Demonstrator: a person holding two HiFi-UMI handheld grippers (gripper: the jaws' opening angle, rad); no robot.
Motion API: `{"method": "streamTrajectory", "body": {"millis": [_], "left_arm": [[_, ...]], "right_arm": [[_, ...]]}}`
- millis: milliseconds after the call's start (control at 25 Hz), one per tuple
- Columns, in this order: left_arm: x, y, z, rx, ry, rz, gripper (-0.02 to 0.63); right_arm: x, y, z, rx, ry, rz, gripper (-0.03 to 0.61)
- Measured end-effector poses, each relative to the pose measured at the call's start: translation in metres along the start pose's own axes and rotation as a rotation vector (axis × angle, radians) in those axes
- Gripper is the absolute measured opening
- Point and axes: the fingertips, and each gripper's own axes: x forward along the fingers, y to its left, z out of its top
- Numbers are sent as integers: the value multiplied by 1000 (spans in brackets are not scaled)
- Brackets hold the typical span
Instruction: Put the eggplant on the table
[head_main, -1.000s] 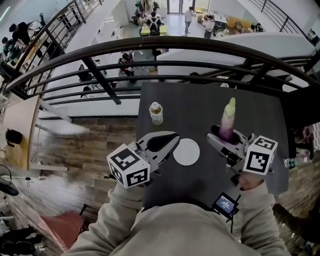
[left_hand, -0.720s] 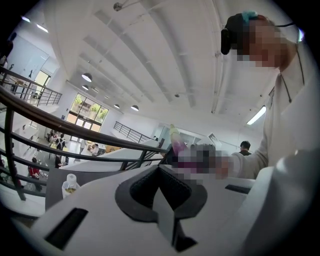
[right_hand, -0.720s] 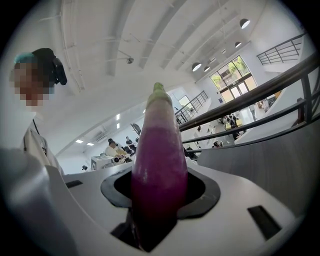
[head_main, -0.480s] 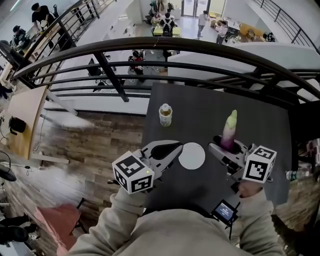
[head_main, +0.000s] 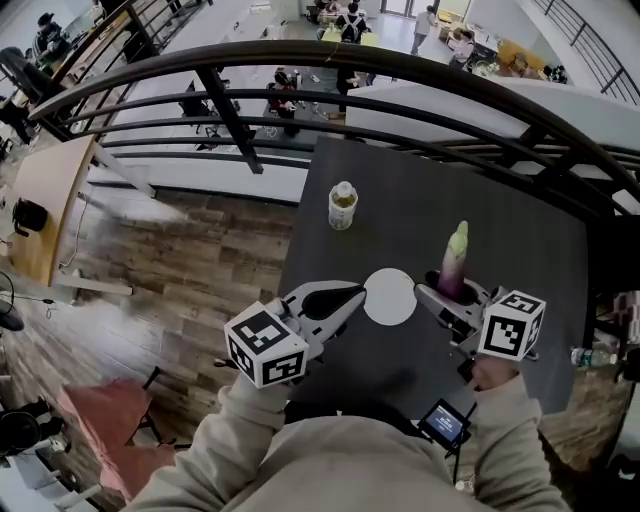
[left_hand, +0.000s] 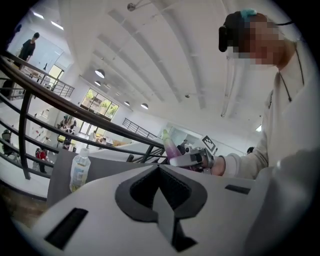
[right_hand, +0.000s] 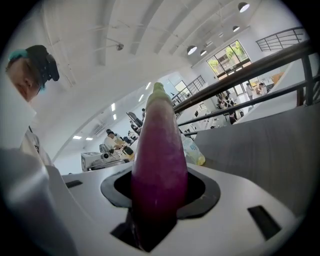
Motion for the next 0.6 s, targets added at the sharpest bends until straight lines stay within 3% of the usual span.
{"method": "streamTrajectory", "body": {"millis": [600], "left_arm": [[-28, 13, -48, -116, -16, 60, 5]], "right_arm": [[53, -86, -102, 33, 284, -164, 201]]}}
